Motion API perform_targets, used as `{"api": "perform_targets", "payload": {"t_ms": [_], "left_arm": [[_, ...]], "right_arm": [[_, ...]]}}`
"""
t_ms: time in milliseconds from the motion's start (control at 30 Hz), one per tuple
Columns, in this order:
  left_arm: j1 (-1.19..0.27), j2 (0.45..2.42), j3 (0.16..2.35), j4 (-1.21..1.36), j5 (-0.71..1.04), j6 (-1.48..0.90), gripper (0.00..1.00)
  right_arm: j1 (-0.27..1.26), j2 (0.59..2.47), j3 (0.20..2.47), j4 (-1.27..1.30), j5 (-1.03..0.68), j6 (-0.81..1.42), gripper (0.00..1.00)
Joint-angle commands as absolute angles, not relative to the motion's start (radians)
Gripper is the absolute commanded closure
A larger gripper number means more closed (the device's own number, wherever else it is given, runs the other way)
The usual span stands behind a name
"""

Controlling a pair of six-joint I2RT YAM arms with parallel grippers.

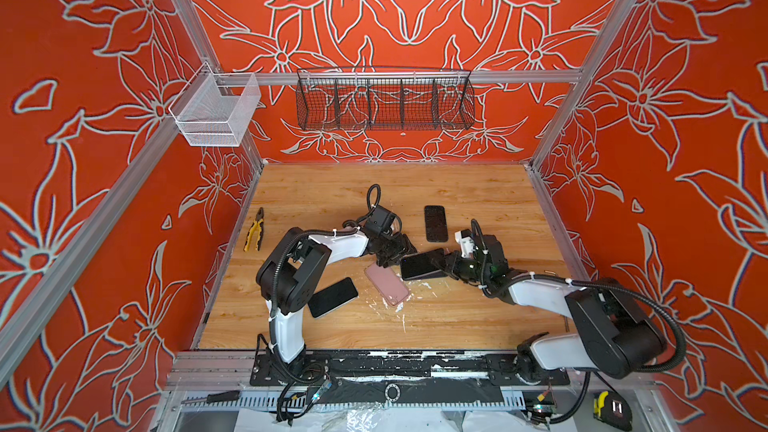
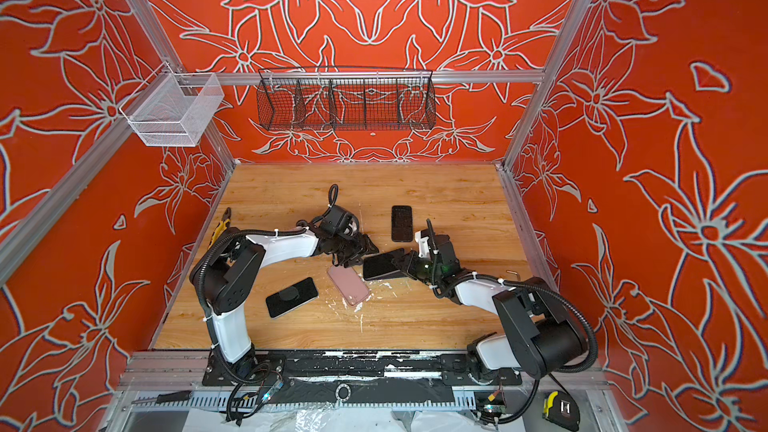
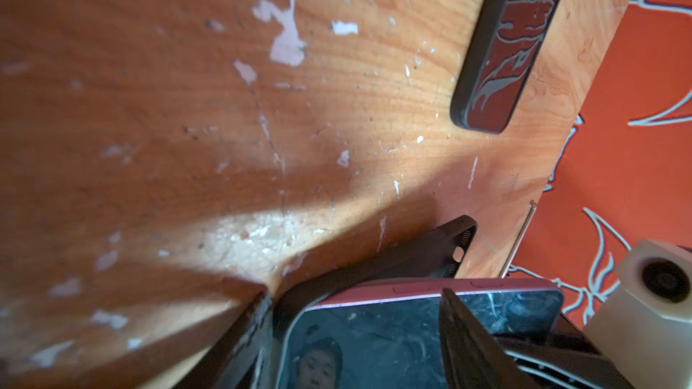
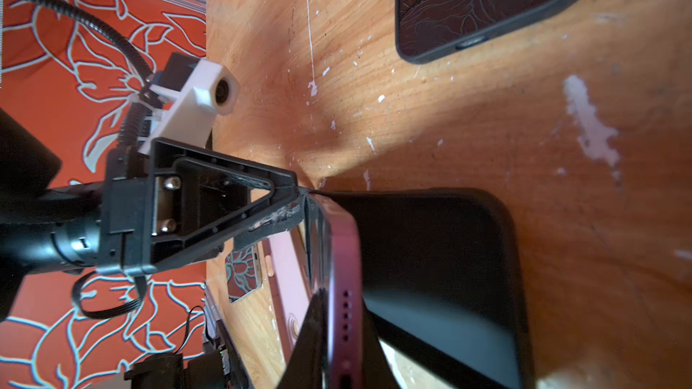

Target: Put the phone into the phone case

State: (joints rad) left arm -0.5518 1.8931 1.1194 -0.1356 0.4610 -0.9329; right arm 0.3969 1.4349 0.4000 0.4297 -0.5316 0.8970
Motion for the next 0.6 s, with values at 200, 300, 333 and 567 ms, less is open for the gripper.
{"api": "perform_targets", "payload": {"t_ms": [200,300,333,567], "left_arm": [[-0.566,1.955,1.200,-0.137,0.509,-0.908,0.33],[-0.565,1.960,1.207,-0.136,0.512,-0.909,0.33],[-0.566,1.964,1.208,-0.134,0.514,-0.910,0.33],[-0.565,1.971,1.224,-0.133,0.523,-0.908,0.33]], "right_arm": [[0.414,1.562,0.340,0.201,-0.371,0.845,0.71],[0.413,1.538,0.356,0.178,-0.361,0.838,0.67],[0.414,1.527,0.364,0.164,-0.354,0.833,0.65],[0.414,1.430,0.412,0.053,-0.304,0.797,0.52]]}}
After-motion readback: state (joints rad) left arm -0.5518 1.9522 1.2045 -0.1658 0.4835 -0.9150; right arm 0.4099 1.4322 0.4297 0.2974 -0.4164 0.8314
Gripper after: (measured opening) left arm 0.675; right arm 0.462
